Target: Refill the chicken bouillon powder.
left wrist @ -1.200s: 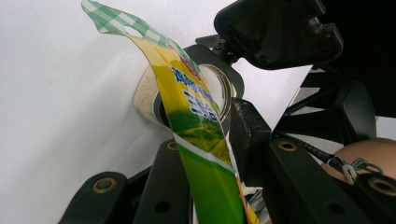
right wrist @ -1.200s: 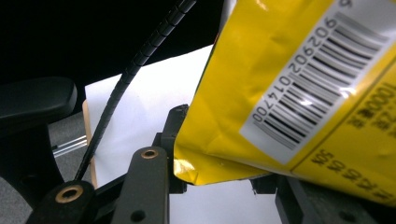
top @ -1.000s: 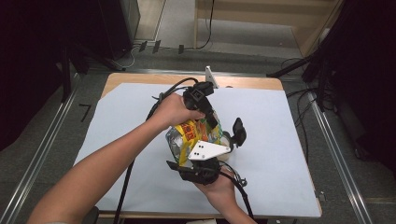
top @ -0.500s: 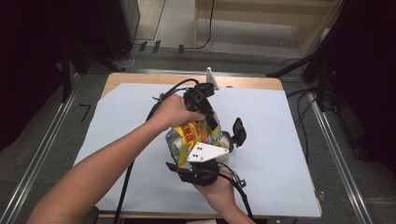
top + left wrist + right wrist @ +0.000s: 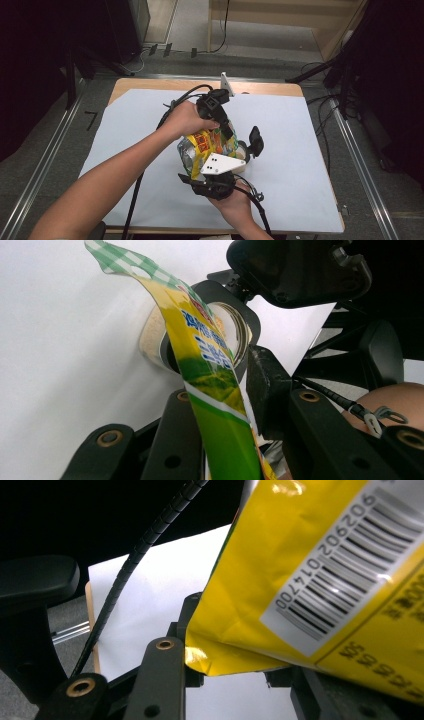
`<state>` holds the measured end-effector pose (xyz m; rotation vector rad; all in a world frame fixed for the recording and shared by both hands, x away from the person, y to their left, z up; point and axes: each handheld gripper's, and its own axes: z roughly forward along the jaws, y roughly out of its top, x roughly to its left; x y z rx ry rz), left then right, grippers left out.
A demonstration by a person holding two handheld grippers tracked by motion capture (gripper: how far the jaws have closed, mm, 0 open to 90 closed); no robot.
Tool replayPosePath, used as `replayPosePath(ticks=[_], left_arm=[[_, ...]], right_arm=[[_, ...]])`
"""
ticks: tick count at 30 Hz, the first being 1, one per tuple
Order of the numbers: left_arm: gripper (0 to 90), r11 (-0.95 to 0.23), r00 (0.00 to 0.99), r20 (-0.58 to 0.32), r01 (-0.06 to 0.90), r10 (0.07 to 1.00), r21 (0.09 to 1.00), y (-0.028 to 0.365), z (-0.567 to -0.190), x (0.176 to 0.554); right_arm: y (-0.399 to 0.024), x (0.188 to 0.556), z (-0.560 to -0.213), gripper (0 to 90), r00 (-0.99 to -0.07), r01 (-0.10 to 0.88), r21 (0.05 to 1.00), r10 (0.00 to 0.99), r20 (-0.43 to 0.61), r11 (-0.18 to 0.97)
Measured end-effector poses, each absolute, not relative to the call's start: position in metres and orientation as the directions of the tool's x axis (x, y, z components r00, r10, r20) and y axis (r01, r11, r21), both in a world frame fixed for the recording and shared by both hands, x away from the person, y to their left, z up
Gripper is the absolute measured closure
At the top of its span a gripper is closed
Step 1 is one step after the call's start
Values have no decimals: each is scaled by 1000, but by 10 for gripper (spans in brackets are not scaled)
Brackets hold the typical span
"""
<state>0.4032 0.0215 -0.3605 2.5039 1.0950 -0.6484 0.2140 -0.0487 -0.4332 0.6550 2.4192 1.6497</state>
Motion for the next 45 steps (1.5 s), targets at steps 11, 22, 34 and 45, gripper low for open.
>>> replayPosePath(ticks=[11,22,34,45], left_arm=[[770,-656,601,-532,747,596,109,23,-361,403],[769,-661,606,-529,742,595,107,23,-360,404],[767,-648,595,-529,754,604,108,23,-360,405],[767,-650,601,-524,751,603,113,21,-359,404]], right_arm=[[-49,214,-433,688,-898,270,915,422,127,301],[-50,213,-433,688,-897,268,916,424,123,300],[-51,213,-431,687,-896,269,917,426,127,294],[-51,213,-432,694,-895,271,915,428,126,298]])
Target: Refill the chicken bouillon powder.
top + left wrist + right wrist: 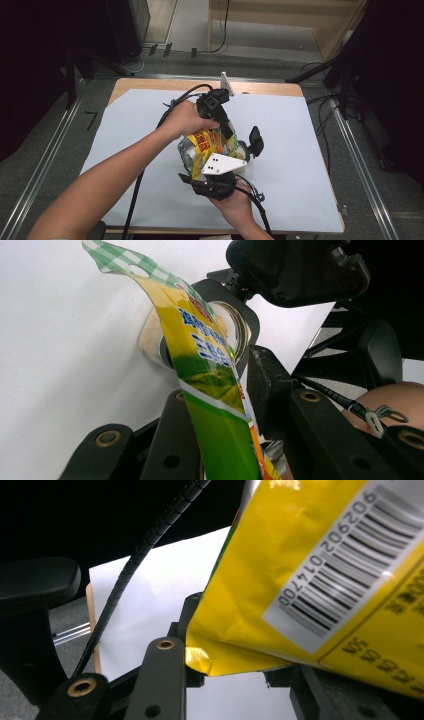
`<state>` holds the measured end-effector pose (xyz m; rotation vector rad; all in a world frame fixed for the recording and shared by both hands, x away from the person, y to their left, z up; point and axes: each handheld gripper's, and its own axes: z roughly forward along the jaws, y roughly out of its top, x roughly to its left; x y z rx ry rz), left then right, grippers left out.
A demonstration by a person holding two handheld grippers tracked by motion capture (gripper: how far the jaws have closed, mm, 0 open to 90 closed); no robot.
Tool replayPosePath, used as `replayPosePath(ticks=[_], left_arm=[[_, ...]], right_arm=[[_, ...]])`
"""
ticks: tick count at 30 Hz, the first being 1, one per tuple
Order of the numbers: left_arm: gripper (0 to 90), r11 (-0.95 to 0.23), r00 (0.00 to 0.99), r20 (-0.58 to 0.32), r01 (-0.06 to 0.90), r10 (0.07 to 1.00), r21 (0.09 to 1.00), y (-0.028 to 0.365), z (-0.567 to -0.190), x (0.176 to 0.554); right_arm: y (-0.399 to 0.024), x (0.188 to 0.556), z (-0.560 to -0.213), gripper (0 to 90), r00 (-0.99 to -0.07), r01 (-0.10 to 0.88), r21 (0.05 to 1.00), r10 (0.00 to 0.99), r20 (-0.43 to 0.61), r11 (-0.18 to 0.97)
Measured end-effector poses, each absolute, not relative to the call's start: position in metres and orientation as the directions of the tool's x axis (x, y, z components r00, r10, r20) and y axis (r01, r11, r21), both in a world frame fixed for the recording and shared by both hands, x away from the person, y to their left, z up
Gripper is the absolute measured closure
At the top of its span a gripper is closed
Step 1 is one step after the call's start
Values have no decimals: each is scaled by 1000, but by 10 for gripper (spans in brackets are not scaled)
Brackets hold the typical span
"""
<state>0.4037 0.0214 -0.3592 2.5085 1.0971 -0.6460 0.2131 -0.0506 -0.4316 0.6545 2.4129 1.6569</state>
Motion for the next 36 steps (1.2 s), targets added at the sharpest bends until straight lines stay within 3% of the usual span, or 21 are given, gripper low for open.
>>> replayPosePath(ticks=[36], left_arm=[[763,-644,603,-522,754,603,127,19,-360,404]], right_arm=[[-50,214,-433,737,-887,278,905,448,113,322]])
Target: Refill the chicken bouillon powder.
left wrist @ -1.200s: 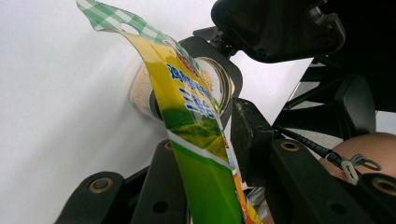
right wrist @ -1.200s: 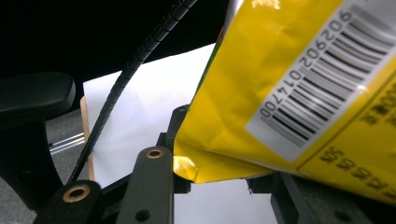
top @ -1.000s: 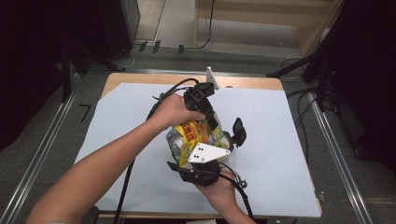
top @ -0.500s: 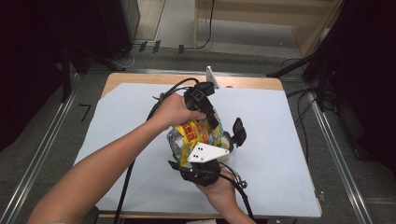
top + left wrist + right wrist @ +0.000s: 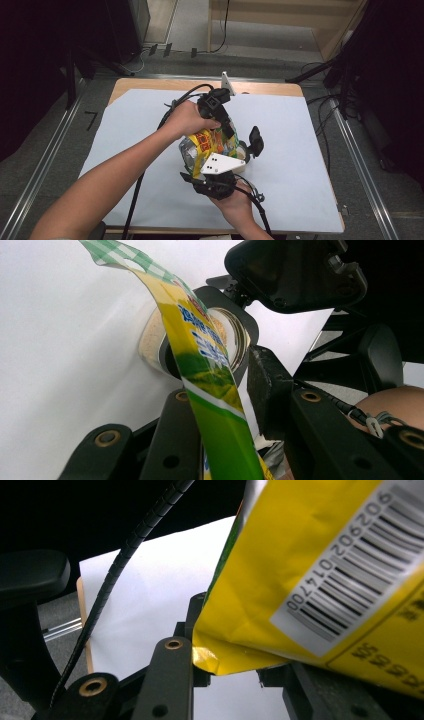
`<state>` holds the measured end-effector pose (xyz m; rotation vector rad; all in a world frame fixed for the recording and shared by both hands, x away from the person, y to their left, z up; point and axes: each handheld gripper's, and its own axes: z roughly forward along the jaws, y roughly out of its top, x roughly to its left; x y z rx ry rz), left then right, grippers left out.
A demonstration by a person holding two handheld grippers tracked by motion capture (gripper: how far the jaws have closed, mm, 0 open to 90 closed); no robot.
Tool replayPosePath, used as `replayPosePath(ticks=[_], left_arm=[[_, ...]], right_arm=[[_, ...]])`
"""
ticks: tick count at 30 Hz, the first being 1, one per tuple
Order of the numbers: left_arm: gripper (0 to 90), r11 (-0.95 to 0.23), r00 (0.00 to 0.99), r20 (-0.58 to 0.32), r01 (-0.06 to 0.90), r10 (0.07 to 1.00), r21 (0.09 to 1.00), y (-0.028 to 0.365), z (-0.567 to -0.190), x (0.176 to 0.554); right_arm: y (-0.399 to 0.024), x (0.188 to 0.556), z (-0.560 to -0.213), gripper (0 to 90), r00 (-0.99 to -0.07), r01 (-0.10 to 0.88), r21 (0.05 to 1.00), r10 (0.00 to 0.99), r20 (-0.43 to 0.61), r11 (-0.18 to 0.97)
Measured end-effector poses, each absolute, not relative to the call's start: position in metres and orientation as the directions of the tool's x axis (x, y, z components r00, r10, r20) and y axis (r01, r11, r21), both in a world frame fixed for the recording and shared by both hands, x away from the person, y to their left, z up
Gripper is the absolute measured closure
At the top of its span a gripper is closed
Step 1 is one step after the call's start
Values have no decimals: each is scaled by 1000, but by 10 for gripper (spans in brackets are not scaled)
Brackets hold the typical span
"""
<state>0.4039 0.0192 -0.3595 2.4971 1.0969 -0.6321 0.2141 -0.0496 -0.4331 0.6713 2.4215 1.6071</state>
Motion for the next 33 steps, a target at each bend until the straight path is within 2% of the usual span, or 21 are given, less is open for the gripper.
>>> replayPosePath(ticks=[25,33], left_arm=[[761,-646,602,-526,753,601,123,18,-361,404],[760,-643,594,-530,757,605,115,19,-361,405]], right_arm=[[-49,212,-433,754,-889,269,904,447,99,333],[-50,213,-431,723,-894,266,915,434,115,305]])
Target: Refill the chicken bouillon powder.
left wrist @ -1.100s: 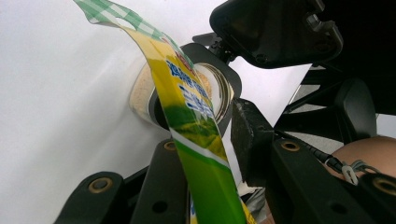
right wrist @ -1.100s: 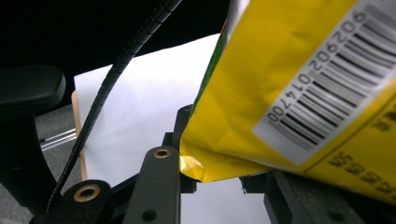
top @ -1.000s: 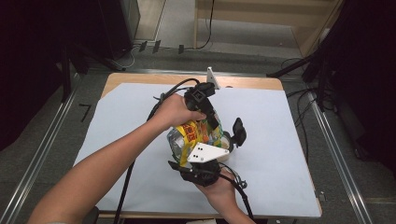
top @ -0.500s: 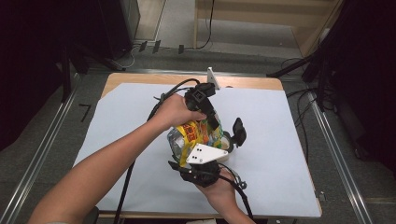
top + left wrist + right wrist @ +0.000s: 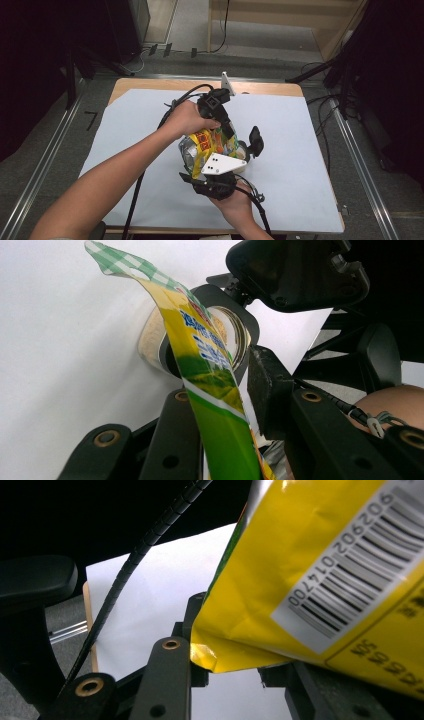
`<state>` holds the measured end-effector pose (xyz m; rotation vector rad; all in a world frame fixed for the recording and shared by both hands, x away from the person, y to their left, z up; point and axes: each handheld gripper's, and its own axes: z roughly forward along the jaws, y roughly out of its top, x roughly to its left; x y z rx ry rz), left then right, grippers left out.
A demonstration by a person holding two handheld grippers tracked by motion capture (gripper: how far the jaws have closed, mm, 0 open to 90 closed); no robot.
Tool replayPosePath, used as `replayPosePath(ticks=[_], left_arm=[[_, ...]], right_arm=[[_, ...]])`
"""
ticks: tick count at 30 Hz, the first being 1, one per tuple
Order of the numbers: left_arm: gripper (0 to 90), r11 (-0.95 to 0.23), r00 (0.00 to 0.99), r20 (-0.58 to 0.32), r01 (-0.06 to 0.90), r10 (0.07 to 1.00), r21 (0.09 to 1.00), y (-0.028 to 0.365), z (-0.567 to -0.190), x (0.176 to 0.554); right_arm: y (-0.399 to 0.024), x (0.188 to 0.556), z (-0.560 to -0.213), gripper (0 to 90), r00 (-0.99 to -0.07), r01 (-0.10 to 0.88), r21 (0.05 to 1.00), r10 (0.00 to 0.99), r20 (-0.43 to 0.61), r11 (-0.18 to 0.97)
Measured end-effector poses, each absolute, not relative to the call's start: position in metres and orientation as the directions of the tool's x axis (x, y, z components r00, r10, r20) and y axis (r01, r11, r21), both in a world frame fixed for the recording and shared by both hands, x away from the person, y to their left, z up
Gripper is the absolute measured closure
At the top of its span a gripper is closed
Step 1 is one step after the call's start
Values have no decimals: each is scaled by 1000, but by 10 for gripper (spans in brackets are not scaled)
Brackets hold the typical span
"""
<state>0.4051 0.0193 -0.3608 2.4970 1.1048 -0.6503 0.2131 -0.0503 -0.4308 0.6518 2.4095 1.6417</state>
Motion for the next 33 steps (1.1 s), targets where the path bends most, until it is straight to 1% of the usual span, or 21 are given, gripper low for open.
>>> replayPosePath(ticks=[9,15,33], left_arm=[[759,-639,590,-531,761,609,111,21,-362,407],[759,-655,602,-527,748,600,109,21,-362,407],[760,-648,603,-529,751,598,124,20,-361,404]], right_arm=[[-51,211,-429,710,-894,257,915,437,103,311],[-50,212,-430,710,-894,252,914,438,95,316],[-49,213,-434,712,-896,252,912,434,93,325]])
